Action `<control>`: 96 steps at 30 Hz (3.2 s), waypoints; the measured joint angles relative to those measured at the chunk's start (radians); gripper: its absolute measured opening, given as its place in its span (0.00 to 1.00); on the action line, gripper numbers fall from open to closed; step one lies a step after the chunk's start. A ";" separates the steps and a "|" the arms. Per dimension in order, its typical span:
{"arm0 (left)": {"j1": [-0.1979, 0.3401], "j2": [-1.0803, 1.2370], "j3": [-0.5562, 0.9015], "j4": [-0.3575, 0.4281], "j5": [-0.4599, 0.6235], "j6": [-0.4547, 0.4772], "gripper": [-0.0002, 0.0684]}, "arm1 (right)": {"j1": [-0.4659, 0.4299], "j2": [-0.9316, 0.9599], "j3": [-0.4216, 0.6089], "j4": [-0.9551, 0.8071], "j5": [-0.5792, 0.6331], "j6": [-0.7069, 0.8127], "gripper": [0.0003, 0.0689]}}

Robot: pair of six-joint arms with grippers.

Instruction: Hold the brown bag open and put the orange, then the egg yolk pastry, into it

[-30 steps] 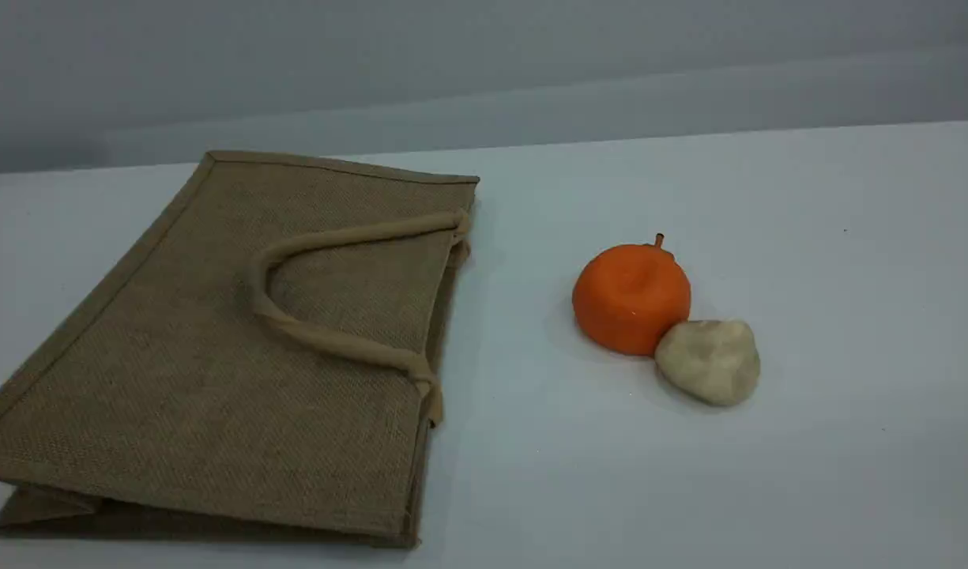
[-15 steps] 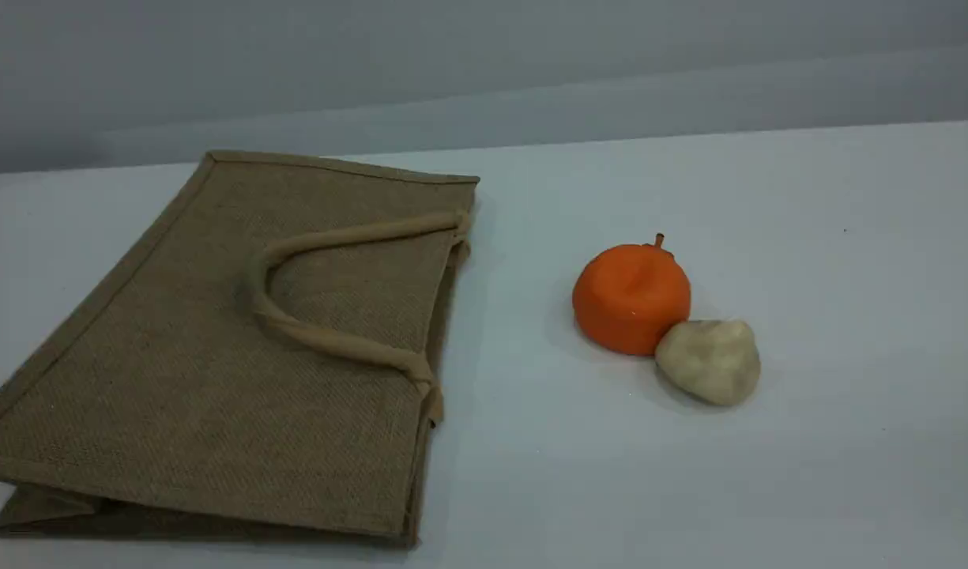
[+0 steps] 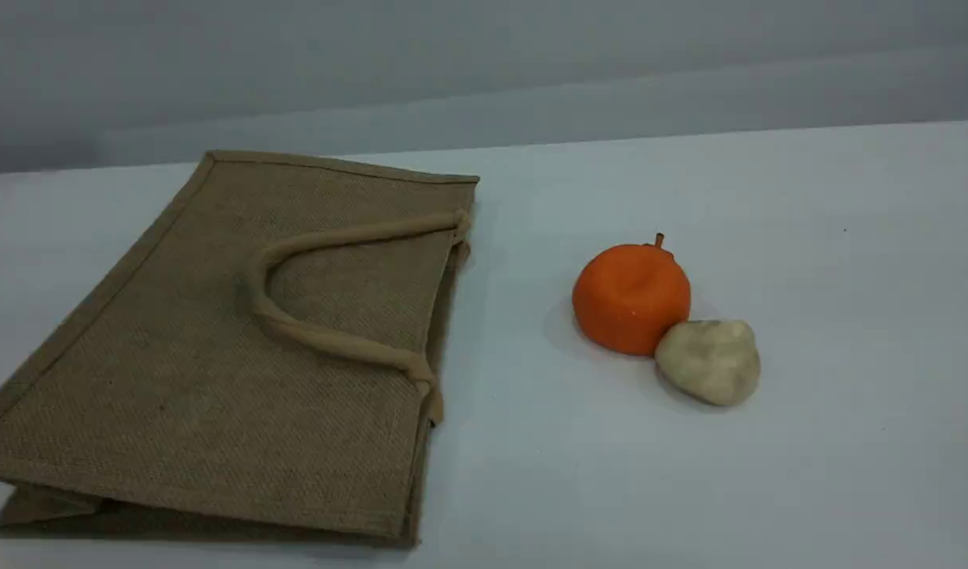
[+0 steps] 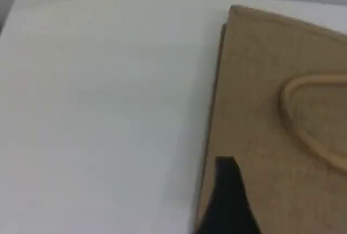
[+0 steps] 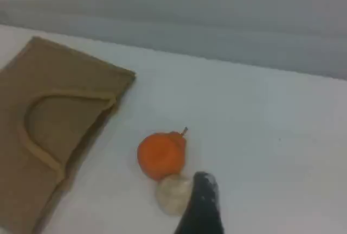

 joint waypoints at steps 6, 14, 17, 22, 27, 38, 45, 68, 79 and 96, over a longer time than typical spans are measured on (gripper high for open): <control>0.000 0.210 -0.083 -0.005 -0.023 0.001 0.68 | 0.000 0.164 -0.042 -0.001 -0.040 0.000 0.80; 0.000 0.468 -0.204 -0.010 -0.027 0.001 0.68 | -0.001 0.346 -0.126 -0.010 -0.048 0.001 0.80; 0.000 0.557 -0.247 -0.010 -0.025 -0.003 0.68 | -0.001 0.391 -0.147 -0.019 -0.048 0.001 0.80; -0.001 0.692 -0.311 -0.010 -0.024 -0.031 0.68 | -0.001 0.426 -0.152 -0.023 -0.052 0.001 0.80; -0.003 0.796 -0.354 -0.010 -0.032 -0.045 0.68 | -0.001 0.440 -0.152 -0.023 -0.061 0.001 0.80; -0.109 1.010 -0.429 -0.008 -0.077 -0.108 0.68 | -0.001 0.449 -0.152 -0.023 -0.072 0.001 0.80; -0.194 1.156 -0.509 -0.006 -0.076 -0.161 0.68 | -0.001 0.449 -0.152 -0.023 -0.072 0.001 0.80; -0.243 1.438 -0.605 -0.086 -0.131 -0.212 0.68 | -0.001 0.449 -0.152 -0.023 -0.062 0.001 0.80; -0.260 1.492 -0.624 -0.085 -0.133 -0.212 0.68 | -0.001 0.449 -0.152 -0.023 -0.060 0.001 0.80; -0.260 1.490 -0.623 -0.084 -0.131 -0.190 0.14 | -0.001 0.449 -0.152 -0.022 -0.063 0.001 0.80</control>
